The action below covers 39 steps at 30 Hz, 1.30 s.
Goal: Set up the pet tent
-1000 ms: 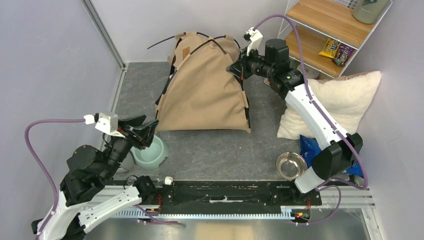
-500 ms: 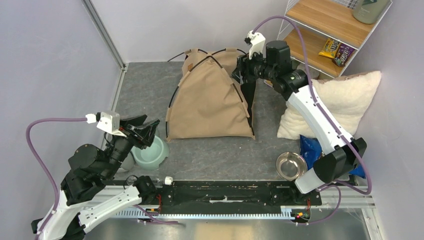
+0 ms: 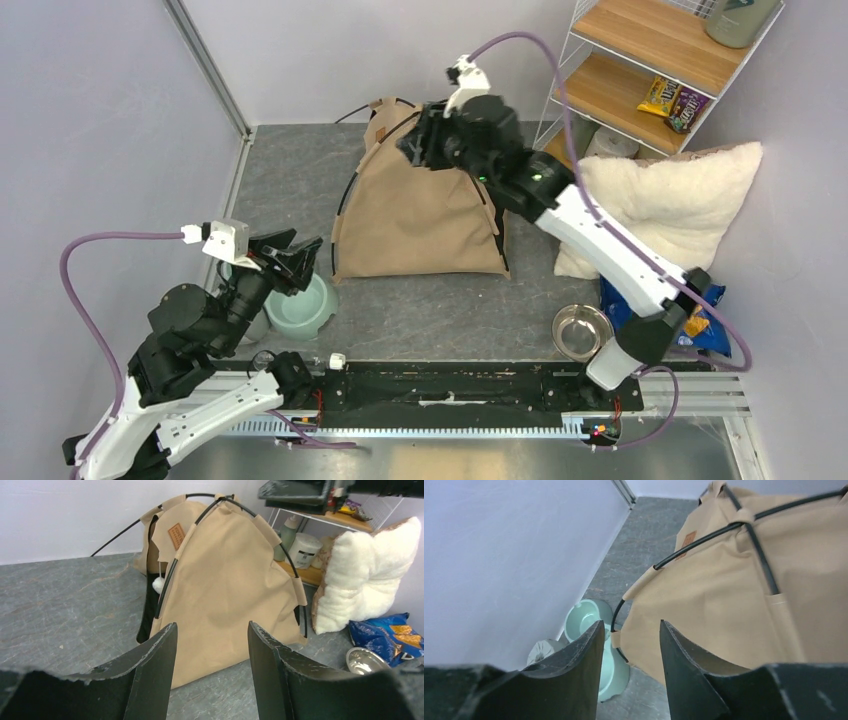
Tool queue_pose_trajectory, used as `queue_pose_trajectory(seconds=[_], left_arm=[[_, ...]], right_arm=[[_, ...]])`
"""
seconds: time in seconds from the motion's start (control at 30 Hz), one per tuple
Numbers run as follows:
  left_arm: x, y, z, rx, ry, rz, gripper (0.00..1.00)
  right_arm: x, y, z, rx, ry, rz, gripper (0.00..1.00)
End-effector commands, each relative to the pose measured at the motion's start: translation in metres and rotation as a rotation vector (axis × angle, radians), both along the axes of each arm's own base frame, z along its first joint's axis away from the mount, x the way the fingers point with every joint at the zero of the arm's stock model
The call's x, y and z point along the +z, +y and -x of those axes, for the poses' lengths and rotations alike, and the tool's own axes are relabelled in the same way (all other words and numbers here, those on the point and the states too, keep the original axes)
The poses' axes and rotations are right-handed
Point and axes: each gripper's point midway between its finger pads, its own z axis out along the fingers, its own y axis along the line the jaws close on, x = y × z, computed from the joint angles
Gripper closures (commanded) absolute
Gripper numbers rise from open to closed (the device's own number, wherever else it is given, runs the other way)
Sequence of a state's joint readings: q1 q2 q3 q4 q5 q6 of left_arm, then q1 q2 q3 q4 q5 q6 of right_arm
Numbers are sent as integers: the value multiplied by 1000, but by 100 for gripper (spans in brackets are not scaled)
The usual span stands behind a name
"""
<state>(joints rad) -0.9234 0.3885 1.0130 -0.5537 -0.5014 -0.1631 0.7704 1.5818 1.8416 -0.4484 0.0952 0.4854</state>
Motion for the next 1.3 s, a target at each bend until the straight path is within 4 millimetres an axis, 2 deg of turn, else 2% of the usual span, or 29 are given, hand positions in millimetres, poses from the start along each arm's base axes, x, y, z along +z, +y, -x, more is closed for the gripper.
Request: queue_pose_trajectory(seconds=[0.0, 0.13, 0.27, 0.4, 0.5, 0.67, 0.93, 1.1, 1.27], left_arm=[[-17, 2, -7, 48, 38, -35, 39], [-31, 0, -12, 68, 67, -37, 40], [-36, 0, -11, 71, 89, -17, 40], [-38, 3, -7, 68, 97, 3, 40], [-39, 10, -4, 78, 97, 8, 40], [-39, 17, 0, 86, 93, 31, 40], [-44, 18, 3, 80, 110, 46, 40], [-40, 20, 5, 75, 99, 46, 40], [-39, 20, 7, 62, 91, 39, 40]], right_arm=[[-20, 17, -25, -224, 72, -54, 50], [-39, 44, -25, -287, 74, -45, 45], [-59, 63, -31, -331, 85, -35, 43], [-63, 81, -32, -320, 75, -29, 45], [-60, 90, -27, -313, 61, -32, 44], [-61, 89, -32, -369, 49, -18, 43], [-83, 95, -45, -427, 68, 21, 46], [-95, 101, -51, -444, 81, 47, 48], [-107, 101, -55, -470, 80, 72, 56]])
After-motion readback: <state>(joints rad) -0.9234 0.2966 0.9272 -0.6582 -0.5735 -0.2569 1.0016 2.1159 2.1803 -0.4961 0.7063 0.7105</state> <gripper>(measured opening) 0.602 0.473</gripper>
